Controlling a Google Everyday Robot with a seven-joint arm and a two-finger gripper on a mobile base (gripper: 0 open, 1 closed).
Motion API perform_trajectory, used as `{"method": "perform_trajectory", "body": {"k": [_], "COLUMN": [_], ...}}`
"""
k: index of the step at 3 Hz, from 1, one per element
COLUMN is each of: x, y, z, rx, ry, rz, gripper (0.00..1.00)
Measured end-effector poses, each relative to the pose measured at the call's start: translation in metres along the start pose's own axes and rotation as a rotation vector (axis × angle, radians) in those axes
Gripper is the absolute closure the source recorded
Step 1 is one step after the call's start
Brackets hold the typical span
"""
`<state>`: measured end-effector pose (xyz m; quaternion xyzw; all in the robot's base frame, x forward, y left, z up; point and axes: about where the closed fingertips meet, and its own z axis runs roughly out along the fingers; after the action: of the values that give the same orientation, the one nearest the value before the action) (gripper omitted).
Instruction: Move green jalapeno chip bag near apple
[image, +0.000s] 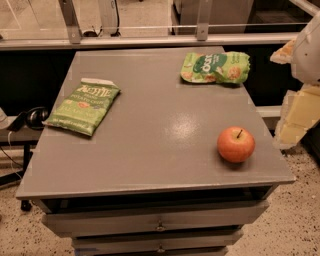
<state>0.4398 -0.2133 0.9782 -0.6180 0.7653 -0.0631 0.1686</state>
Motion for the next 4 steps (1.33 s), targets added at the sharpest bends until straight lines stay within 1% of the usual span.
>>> {"method": "perform_trajectory", "body": {"k": [1,2,3,4], "x": [0.0,-0.013,-0.062,-0.128], "y": [0.0,-0.025,-0.063,-0.08], "z": [0.0,0.018,0.05,0.081], "rx": [0.0,0.009,0.02,0.007], "ry": [-0.001,-0.084,-0.222,-0.365], "rz": [0.0,-0.048,-0.149,-0.225], "gripper": [0.0,0.0,0.0,0.0]}}
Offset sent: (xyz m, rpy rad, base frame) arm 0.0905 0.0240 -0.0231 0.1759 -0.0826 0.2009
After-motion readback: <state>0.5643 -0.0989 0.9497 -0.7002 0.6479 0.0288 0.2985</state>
